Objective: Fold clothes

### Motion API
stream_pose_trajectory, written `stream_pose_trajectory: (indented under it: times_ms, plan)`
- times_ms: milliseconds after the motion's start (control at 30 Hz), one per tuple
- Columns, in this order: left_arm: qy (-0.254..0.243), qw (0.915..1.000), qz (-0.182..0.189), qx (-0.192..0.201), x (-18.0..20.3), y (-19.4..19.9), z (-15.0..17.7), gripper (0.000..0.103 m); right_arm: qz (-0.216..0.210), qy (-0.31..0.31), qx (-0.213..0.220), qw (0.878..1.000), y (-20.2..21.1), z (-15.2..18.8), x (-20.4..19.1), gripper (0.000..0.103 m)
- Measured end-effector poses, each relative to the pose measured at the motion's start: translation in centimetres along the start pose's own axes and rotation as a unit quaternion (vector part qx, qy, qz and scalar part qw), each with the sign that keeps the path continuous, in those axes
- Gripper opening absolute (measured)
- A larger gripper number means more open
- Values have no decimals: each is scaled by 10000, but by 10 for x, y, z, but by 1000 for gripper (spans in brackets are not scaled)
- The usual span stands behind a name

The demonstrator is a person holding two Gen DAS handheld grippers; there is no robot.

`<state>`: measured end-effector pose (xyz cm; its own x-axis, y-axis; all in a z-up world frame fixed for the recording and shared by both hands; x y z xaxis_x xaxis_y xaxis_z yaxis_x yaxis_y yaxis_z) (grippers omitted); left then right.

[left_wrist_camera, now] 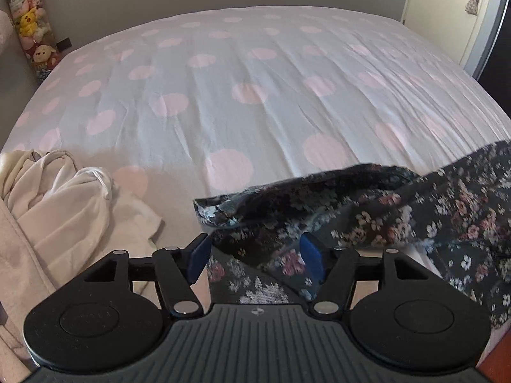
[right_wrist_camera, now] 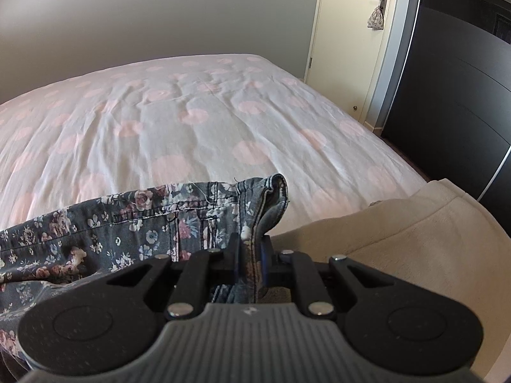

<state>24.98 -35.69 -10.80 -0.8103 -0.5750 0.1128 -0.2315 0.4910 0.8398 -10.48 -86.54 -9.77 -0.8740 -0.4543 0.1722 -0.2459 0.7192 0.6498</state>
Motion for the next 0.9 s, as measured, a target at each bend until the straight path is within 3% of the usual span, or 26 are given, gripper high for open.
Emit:
stream_pose_trajectory:
  times_ms: [67, 167, 267, 367, 567, 700, 900]
  plan:
    - [-105, 9999, 58, -86, 11, 0, 15, 62, -14, -27, -2, 10000, 2, 1, 1, 14]
    - [-563, 9981, -37, -254, 34, -7, 38, 74, -36, -68, -5, 10000, 5, 2, 2, 14]
    - [-1163, 9897, -686, -470, 47, -27, 58, 74, -57, -108, -8, 9999, 8, 4, 2, 14]
    - [-1321, 9841, -951, -709, 47, -49, 72, 73, -79, -149, -11, 9999, 10, 5, 3, 14]
    - [-443, 9920, -971, -675, 12, -42, 60, 20, -102, -118, 278, 9995, 35, 0, 7, 14]
    - [277, 9957, -851, -254, -22, 9, 39, 15, -81, -39, 585, 9982, 58, -7, 9, 13]
    - [732, 9935, -816, 300, -57, 100, 21, 15, 85, -122, 1217, 9925, 107, -17, 24, 12]
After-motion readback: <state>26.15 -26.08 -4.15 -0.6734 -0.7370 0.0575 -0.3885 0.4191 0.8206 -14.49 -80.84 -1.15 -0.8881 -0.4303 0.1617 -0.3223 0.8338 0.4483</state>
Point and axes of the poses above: each gripper's, at about its wrist camera, not at the fingertips, and y roughly against the way its jaws point, x to its right, z to its underside, the point moved 5 cm from there along -y, roughly the way its jaws point, and after that the axes turned 8 degrees about z, right-handed, at the moved point
